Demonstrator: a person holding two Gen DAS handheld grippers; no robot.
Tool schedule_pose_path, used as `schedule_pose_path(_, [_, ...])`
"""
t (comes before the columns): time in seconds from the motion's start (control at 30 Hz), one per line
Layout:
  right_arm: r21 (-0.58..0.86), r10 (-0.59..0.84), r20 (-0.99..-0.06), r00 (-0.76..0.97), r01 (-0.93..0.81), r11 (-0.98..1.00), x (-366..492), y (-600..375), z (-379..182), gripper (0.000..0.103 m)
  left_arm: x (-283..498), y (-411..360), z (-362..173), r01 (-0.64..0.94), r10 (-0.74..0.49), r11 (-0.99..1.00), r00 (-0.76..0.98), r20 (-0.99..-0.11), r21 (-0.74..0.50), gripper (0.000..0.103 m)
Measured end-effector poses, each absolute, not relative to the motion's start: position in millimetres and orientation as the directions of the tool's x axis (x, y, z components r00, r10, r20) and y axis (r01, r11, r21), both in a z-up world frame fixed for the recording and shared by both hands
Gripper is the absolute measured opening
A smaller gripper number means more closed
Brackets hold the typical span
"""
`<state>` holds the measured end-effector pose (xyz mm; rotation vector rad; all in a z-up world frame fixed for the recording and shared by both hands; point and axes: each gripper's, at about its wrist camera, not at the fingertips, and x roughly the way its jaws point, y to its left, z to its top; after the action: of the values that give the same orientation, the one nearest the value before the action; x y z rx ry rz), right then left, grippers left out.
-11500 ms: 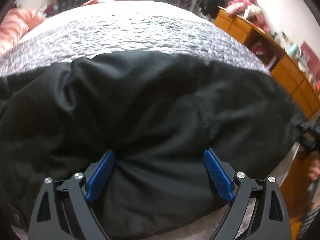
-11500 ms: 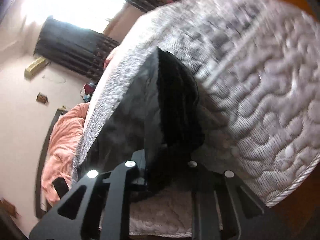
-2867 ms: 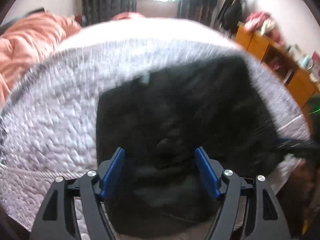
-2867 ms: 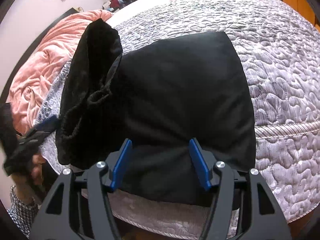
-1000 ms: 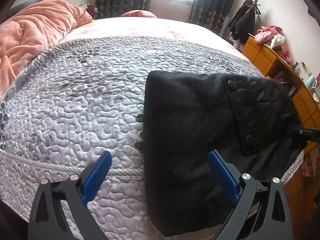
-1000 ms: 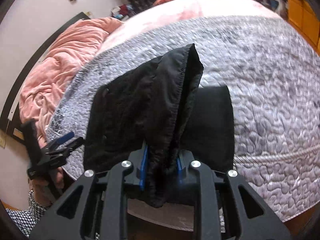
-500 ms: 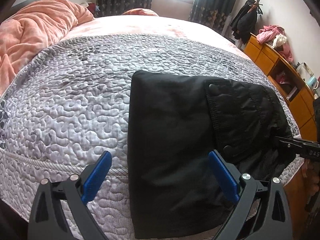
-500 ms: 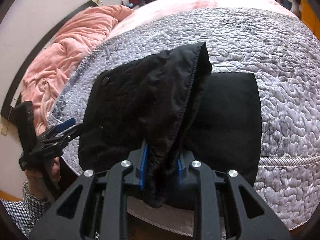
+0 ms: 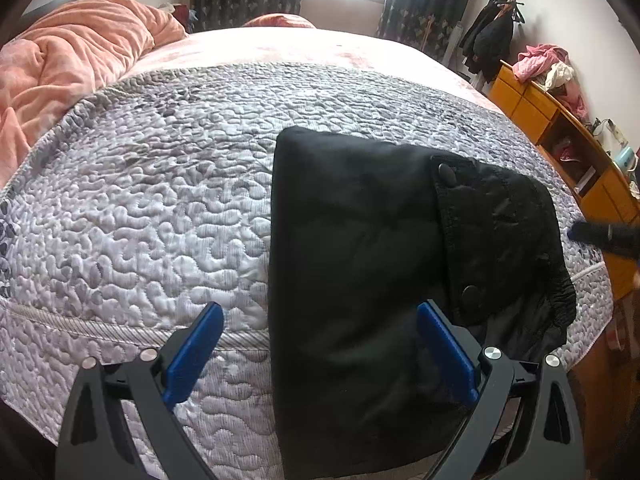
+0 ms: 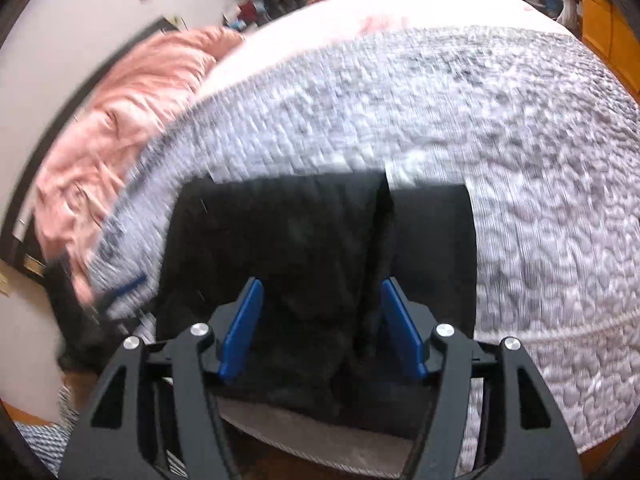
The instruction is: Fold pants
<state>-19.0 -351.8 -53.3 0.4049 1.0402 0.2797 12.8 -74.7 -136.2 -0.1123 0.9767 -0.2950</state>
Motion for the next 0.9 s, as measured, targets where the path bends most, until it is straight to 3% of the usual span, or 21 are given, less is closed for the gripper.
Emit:
schedule_pose_path(0.2, [0.474, 0.444, -0.790, 0.424, -0.037, 0.880, 32.4, -354.6, -64.4, 0.057, 12.5, -73.2, -134.0, 0.191, -0.299, 0.954, 0.523, -0.798, -0.232, 0.098])
schedule_pose_path(0.3, [0.481, 0.452, -0.800, 0.395, -0.029, 0.876, 44.6, -350.6, -78.1, 0.034, 13.7, -74.8, -135.4, 0.189, -0.298, 0.954, 0.516, -0.803, -0.233, 0.098])
schedule_pose_path(0.37, [0.497, 0.462, -0.802, 0.379, -0.008, 0.868, 49.7, -351.3, -89.5, 0.011, 15.2, -76.7, -136.8, 0.189, -0.298, 0.954, 0.512, -0.806, -0.232, 0.098])
schedule_pose_path(0.4, [0.512, 0.474, -0.794, 0.380, -0.003, 0.859, 50.8, -352.5, -92.2, 0.007, 16.3, -77.4, -137.7, 0.190, -0.297, 0.954, 0.510, -0.807, -0.231, 0.098])
schedule_pose_path(0.5, [0.553, 0.509, -0.764, 0.397, -0.004, 0.833, 47.7, -356.5, -91.0, 0.004, 17.5, -79.9, -138.6, 0.191, -0.296, 0.954, 0.511, -0.807, -0.229, 0.098])
schedule_pose_path(0.9, [0.477, 0.414, -0.776, 0.476, 0.014, 0.879, 33.6, -382.2, -52.9, 0.004, 21.3, -90.5, -132.9, 0.211, -0.312, 0.949, 0.516, -0.798, -0.235, 0.098])
